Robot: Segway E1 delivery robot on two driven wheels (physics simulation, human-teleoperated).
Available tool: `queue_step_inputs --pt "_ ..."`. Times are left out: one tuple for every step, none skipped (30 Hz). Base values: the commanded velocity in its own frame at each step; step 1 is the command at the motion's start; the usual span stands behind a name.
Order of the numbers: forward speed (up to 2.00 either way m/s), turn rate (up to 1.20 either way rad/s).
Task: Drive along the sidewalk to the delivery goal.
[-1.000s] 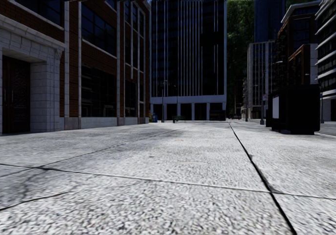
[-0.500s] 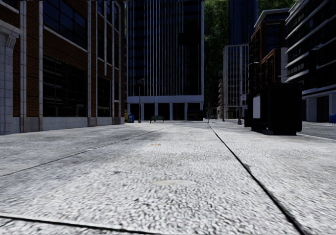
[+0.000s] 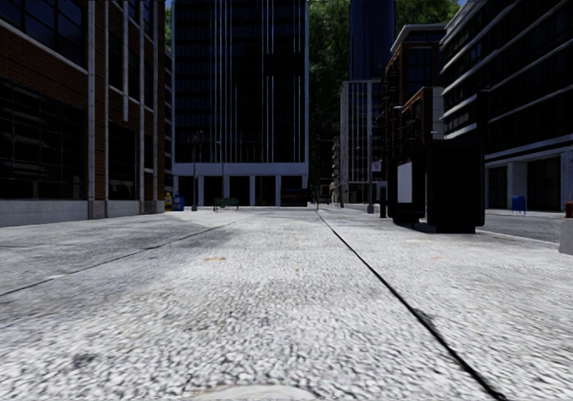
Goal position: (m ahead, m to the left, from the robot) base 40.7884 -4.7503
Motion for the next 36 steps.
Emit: queue_step_inputs --pt "2.00 -0.36" --pt "2.00 -0.36" --pt "2.00 -0.36" --pt "2.00 -0.36" --pt "2.00 -0.36" --pt "2.00 -0.29" --pt "2.00 -0.14" --pt "2.00 -0.14" --pt "2.00 0.00" --pt "2.00 0.00" --pt "2.00 0.00" --pt "2.00 0.00" --pt "2.00 0.00" --pt "2.00 0.00" --pt "2.00 0.00" --pt "2.00 0.00" --pt "2.00 0.00" --pt "2.00 0.00" --pt "2.00 0.00" --pt "2.00 0.00" --pt "2.00 0.00" --pt "2.00 0.00" --pt "2.00 0.00" --pt "2.00 0.00" --pt "2.00 0.00" --pt "2.00 0.00" --pt "2.00 0.00" --pt "2.00 0.00" --pt "2.00 0.00" --pt "2.00 0.00" --pt "2.00 0.00" --pt "2.00 0.00" --pt "2.00 0.00" --pt "2.00 0.00" --pt "2.00 0.00" --pt "2.00 0.00"
